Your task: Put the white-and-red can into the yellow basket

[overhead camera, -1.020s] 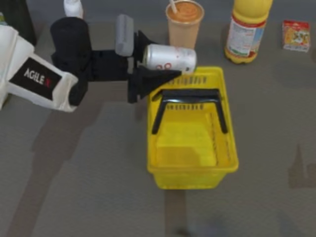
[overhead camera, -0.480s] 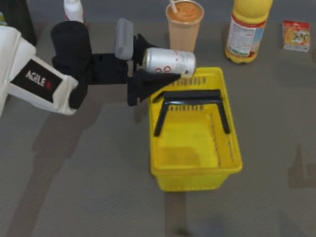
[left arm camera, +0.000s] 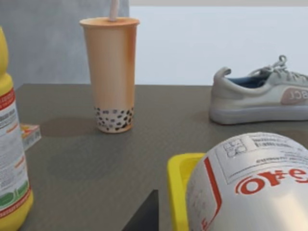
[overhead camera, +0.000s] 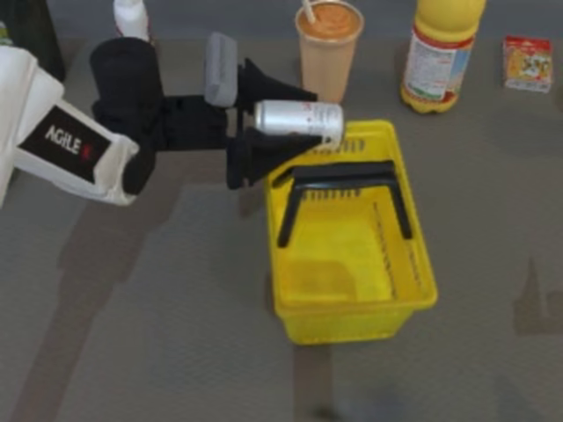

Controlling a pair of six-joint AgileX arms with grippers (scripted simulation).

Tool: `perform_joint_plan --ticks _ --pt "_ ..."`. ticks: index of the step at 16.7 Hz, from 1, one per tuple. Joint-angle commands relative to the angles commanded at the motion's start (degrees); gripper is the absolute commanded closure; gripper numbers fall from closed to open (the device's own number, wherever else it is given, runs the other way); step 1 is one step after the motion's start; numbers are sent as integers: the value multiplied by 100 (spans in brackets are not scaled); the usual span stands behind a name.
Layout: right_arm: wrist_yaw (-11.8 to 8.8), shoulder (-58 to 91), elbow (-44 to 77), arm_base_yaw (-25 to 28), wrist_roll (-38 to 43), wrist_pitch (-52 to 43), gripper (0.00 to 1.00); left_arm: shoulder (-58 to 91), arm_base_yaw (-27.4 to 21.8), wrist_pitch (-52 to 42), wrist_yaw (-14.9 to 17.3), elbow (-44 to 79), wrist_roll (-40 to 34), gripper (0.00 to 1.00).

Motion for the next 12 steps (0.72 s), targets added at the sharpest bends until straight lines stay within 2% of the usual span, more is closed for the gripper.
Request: perform_joint_plan --ticks 1,2,12 --pt "0 0 0 0 0 0 0 0 0 0 0 0 0 2" --pt "0 0 0 0 0 0 0 0 0 0 0 0 0 0" --pt "-2 57 54 24 -35 -55 0 -76 -12 -56 -48 -42 -16 0"
